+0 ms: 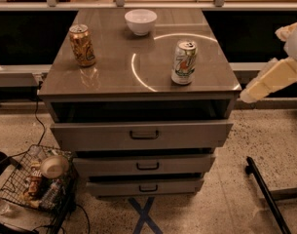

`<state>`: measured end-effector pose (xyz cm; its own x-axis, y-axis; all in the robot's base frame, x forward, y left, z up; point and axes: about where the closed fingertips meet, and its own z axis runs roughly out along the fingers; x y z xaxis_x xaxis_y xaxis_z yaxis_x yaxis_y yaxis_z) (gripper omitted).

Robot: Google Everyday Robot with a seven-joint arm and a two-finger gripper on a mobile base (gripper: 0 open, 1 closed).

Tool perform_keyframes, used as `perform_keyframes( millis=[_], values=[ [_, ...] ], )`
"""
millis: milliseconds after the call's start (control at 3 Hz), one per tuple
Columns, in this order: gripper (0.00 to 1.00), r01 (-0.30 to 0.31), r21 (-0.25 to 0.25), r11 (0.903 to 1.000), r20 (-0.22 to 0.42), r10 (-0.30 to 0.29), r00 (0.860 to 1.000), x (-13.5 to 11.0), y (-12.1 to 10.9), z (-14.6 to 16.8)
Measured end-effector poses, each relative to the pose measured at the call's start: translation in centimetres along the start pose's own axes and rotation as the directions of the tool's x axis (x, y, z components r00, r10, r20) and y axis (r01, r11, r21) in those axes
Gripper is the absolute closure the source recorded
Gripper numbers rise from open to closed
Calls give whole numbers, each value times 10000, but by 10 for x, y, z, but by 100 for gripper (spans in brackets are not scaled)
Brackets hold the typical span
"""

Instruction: Move 7up can near white bowl

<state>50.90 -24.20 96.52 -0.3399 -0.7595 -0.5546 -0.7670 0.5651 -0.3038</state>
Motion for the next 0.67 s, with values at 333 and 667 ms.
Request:
perform_keyframes(
  millis=[333, 667],
  values=[
    [0, -1377, 366, 9898, 1730, 1294, 9764, 6, -25, 24],
    [0, -2324, 583, 9709, 3506, 1980, 9153, -1, -49, 44]
  ],
)
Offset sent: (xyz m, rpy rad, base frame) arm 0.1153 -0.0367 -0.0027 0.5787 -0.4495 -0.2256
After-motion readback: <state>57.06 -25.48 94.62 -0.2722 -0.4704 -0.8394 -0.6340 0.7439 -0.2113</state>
